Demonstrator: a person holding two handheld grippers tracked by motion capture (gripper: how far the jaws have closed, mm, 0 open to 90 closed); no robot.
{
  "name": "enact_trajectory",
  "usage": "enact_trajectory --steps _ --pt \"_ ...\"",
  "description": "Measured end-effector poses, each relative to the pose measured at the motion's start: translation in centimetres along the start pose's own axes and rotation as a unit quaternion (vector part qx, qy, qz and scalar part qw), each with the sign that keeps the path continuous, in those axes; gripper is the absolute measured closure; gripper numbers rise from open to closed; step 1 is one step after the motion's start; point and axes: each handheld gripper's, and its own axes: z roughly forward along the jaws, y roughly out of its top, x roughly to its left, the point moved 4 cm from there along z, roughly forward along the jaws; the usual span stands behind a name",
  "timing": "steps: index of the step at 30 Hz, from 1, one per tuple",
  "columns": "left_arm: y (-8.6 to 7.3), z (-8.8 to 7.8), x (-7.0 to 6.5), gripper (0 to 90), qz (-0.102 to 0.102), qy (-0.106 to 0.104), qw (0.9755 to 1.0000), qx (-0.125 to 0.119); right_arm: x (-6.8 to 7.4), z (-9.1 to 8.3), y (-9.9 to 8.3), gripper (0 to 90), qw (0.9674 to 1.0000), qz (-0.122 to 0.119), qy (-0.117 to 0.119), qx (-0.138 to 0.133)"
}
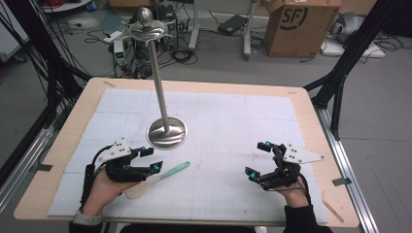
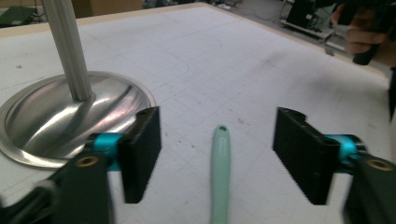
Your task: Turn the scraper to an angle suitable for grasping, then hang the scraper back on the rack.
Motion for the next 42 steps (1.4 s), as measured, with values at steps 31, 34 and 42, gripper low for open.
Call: enact_trajectory --steps 31,34,42 --pt "-1.8 -0.3 -0.6 18.2 0.071 -0.042 0.9784 0.189 -0.1 0.0 -0.1 0.6 1.0000 0.005 0.004 0.003" --pt "-1.5 -0.1 -0.6 19.3 0.073 -0.051 0.9751 0.203 -0.1 0.0 -0.1 0.6 1.0000 0.005 0.003 0.001" --pt "-2.1 0.3 -0.8 20.9 0.070 -0.060 0.9694 0.228 -0.1 -0.1 0.0 0.6 1.0000 0.009 0.002 -0.002"
